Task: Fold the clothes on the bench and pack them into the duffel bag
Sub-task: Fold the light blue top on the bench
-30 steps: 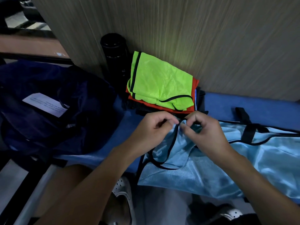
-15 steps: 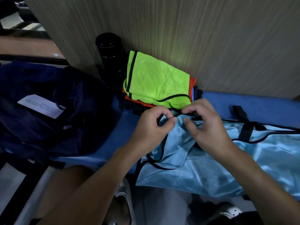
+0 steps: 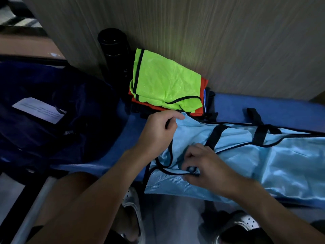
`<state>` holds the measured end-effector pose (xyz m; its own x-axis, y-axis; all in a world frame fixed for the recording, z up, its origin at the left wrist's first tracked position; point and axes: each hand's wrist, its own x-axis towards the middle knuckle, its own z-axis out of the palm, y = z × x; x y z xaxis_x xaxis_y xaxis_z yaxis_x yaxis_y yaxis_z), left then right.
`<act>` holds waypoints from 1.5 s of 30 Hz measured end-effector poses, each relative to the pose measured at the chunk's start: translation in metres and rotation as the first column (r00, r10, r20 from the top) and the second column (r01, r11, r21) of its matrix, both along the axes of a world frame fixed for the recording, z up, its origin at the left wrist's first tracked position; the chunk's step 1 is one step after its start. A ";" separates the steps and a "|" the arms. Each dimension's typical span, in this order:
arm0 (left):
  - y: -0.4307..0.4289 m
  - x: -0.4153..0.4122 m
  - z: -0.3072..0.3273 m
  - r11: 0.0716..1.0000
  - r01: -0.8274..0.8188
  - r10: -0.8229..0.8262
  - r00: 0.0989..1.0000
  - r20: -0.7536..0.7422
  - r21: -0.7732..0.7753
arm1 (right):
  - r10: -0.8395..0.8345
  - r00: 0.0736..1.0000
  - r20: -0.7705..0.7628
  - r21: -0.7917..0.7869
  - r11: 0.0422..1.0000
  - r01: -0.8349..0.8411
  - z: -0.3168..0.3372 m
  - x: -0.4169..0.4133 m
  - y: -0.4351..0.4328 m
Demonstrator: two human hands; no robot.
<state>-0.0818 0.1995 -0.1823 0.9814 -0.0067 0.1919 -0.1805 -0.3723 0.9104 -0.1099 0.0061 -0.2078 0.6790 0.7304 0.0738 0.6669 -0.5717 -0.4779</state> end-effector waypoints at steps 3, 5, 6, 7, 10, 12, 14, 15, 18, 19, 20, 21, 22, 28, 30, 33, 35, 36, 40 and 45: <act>0.001 -0.002 0.003 0.999 -0.009 0.008 1.000 0.015 0.039 | 0.007 0.999 0.050 0.006 1.000 -0.008 0.003 -0.002 0.004; 0.004 -0.004 0.006 0.998 -0.001 0.000 1.000 0.025 0.056 | -0.029 0.998 0.059 0.054 0.998 0.026 0.007 -0.003 0.004; 0.005 -0.005 0.008 0.998 0.006 -0.008 1.000 0.023 0.056 | -0.065 0.995 0.077 0.090 0.994 0.058 0.011 -0.002 0.005; 0.005 -0.005 0.010 0.999 0.017 -0.018 1.000 0.017 0.049 | -0.107 0.988 0.108 0.138 0.986 0.092 0.014 -0.001 0.004; 0.006 -0.008 0.021 0.995 0.098 -0.097 0.995 0.017 -0.011 | -0.250 0.957 0.147 0.335 0.923 0.190 0.026 0.007 0.005; 0.004 -0.011 0.027 0.987 0.159 -0.157 0.987 0.036 -0.038 | -0.320 0.940 0.117 0.422 0.873 0.244 0.034 0.013 0.005; 0.003 -0.013 0.028 0.981 0.190 -0.188 0.982 0.033 -0.045 | -0.366 0.926 0.089 0.459 0.841 0.288 0.040 0.019 0.005; 0.002 -0.013 0.028 0.979 0.193 -0.193 0.981 0.020 -0.057 | -0.381 0.921 0.080 0.470 0.829 0.302 0.041 0.021 0.005; 0.001 -0.012 0.027 0.981 0.175 -0.177 0.984 -0.016 -0.083 | -0.408 0.909 0.089 0.492 0.812 0.316 0.040 0.026 0.003; 0.001 -0.012 0.028 0.984 0.165 -0.167 0.986 -0.015 -0.072 | -0.408 0.908 0.095 0.492 0.812 0.314 0.040 0.028 0.003; 0.001 -0.012 0.029 0.985 0.162 -0.163 0.986 -0.016 -0.063 | -0.404 0.909 0.100 0.486 0.817 0.310 0.040 0.030 0.002; 0.001 -0.012 0.029 0.985 0.162 -0.163 0.986 -0.020 -0.057 | -0.394 0.912 0.110 0.475 0.827 0.300 0.040 0.032 0.001; 0.001 -0.012 0.029 0.985 0.163 -0.164 0.986 -0.026 -0.052 | -0.380 0.917 0.126 0.466 0.838 0.283 0.040 0.034 0.001; 0.001 -0.013 0.028 0.980 0.182 -0.187 0.980 -0.061 -0.080 | -0.266 0.935 -0.236 0.443 0.826 0.347 0.042 0.035 0.001; 0.002 -0.013 0.028 0.973 0.208 -0.216 0.974 -0.075 -0.095 | -0.298 0.925 -0.235 0.402 0.837 0.372 0.038 0.034 0.001; 0.001 -0.013 0.030 0.975 0.187 -0.195 0.979 -0.056 -0.124 | -0.315 0.942 -0.119 0.378 0.863 0.336 0.039 0.030 -0.002; 0.004 -0.008 0.029 0.979 0.107 -0.125 0.988 -0.096 -0.171 | -0.287 0.950 -0.120 0.372 0.874 0.311 0.041 0.026 -0.006; 0.007 -0.005 0.025 0.985 0.069 -0.089 0.988 -0.125 -0.156 | -0.268 0.955 -0.127 0.365 0.883 0.296 0.042 0.022 -0.007; 0.024 0.005 0.000 0.980 0.062 -0.023 0.980 -0.197 0.191 | -0.154 0.980 -0.123 0.308 0.933 0.186 0.045 0.008 -0.014; 0.020 0.001 -0.010 0.852 0.230 -0.093 0.951 -0.296 0.470 | -0.126 0.981 -0.148 0.271 0.949 0.163 0.044 0.003 -0.020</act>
